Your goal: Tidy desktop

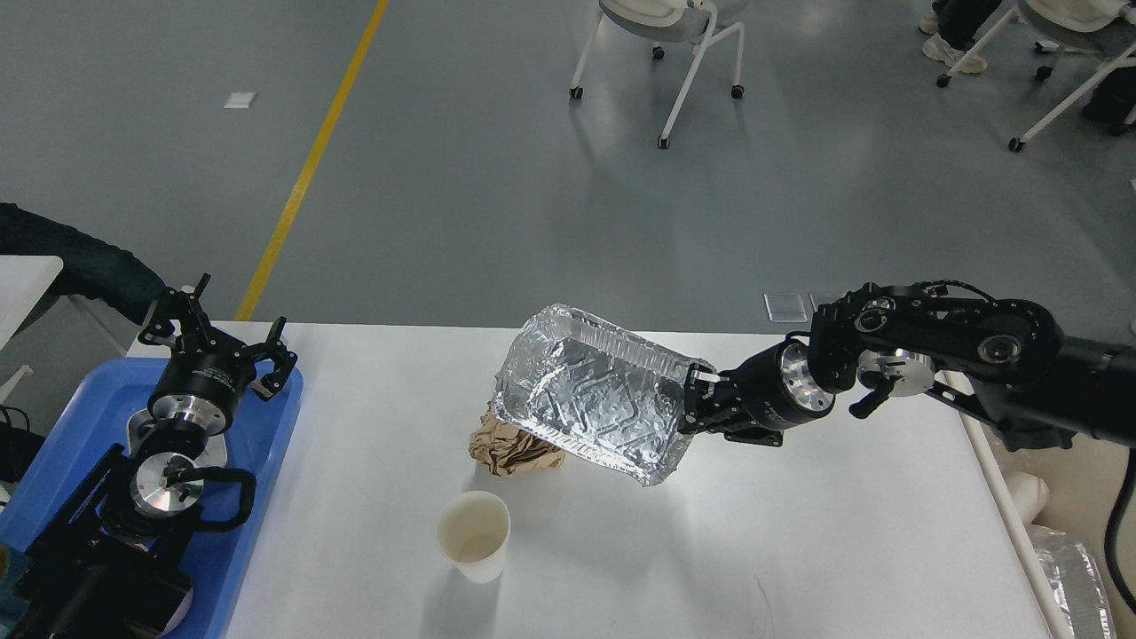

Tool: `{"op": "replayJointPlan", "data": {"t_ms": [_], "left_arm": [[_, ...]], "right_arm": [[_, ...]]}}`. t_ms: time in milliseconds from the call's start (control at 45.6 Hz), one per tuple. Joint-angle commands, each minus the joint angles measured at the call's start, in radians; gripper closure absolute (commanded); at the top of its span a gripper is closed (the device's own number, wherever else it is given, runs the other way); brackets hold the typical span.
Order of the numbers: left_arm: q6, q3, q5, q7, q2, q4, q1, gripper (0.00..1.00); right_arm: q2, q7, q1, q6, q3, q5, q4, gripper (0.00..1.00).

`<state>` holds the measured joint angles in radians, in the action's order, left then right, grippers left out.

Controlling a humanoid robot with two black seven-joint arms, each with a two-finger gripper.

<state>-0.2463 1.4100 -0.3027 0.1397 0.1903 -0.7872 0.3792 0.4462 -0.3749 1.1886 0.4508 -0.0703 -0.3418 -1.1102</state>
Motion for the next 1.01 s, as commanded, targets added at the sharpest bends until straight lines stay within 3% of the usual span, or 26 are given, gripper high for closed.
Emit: {"op": "replayJointPlan", "data": {"t_ms": [0, 219, 482, 724, 987], "left_arm": [[-0.001, 0.0, 0.001, 0.0, -0.002, 0.0, 0.0, 0.03], [0.001, 0.0, 0.001, 0.0, -0.002, 0.0, 0.0, 0.03], [-0.001, 0.0, -0.001, 0.001, -0.003, 0.0, -0.003, 0.03], [0.012, -0.006, -0.007, 0.009, -0.003, 0.0, -0.008, 0.03], [0.136, -0.29, -0.016, 0.034, 0.121, 0.002, 0.055, 0.03]], "right_arm": [[0.005, -0.009, 0.002, -0.021, -0.003, 0.076, -0.01, 1.0], [0.037, -0.035, -0.003, -0.089, 0.003, 0.221, -0.074, 1.0], [0.072, -0.042, -0.001, -0.167, 0.024, 0.234, -0.218, 1.0], [0.072, -0.042, -0.015, -0.21, 0.037, 0.233, -0.227, 1.0], [0.071, -0.042, -0.023, -0.23, 0.035, 0.231, -0.227, 1.0]]}}
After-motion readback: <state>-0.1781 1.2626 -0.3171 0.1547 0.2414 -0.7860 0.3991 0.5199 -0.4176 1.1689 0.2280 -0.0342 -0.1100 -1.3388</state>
